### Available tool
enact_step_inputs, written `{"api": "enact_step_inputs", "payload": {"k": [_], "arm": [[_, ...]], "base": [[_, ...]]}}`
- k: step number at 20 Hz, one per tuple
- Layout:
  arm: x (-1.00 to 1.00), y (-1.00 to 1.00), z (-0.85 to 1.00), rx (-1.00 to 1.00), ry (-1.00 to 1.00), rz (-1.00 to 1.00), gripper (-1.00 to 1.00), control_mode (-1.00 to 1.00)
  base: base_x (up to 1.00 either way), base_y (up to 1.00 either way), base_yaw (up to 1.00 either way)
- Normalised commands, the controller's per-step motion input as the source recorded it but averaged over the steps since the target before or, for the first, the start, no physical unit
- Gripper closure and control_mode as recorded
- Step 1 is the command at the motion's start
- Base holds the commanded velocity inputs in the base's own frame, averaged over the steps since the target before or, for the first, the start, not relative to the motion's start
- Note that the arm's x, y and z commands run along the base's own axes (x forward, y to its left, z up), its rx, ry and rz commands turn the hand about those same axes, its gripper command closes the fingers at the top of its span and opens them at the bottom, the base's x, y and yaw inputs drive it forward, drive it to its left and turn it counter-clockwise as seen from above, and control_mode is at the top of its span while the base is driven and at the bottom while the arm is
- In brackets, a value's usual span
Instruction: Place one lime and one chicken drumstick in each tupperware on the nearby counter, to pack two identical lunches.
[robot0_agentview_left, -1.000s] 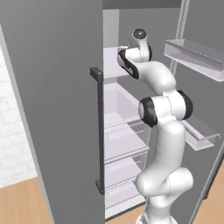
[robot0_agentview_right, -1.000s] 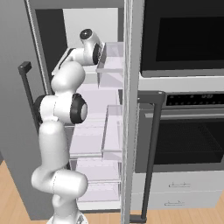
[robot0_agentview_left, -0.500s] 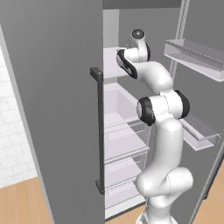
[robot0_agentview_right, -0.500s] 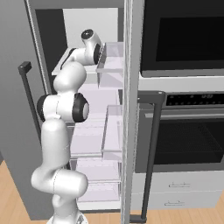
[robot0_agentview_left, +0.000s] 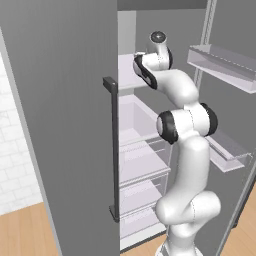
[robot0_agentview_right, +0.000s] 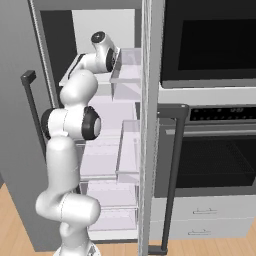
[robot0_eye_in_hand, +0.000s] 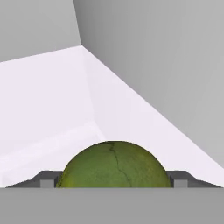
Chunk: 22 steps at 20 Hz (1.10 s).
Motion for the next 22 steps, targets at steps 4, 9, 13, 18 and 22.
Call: {"api": "enact_step_inputs", "payload": {"k": [4,9,13,18,22], "arm": [[-0.66,0.06,0.0,0.0,-0.27,0.03,1.0,-1.0],[-0.98,0.22,0.15,0.0,-0.3,0.08,1.0,-1.0],[-1.0,0.27,0.37,0.0,-0.39,0.13,1.0,-1.0],[-1.0,0.29,0.72,0.0,-0.21,0.07,1.0,-1.0],[-1.0,0.24,0.87,0.0,-0.03,0.06,1.0,-1.0]], "base": [[0.0,0.0,0.0],[0.0,0.0,0.0],[0.0,0.0,0.0],[0.0,0.0,0.0],[0.0,0.0,0.0]]}}
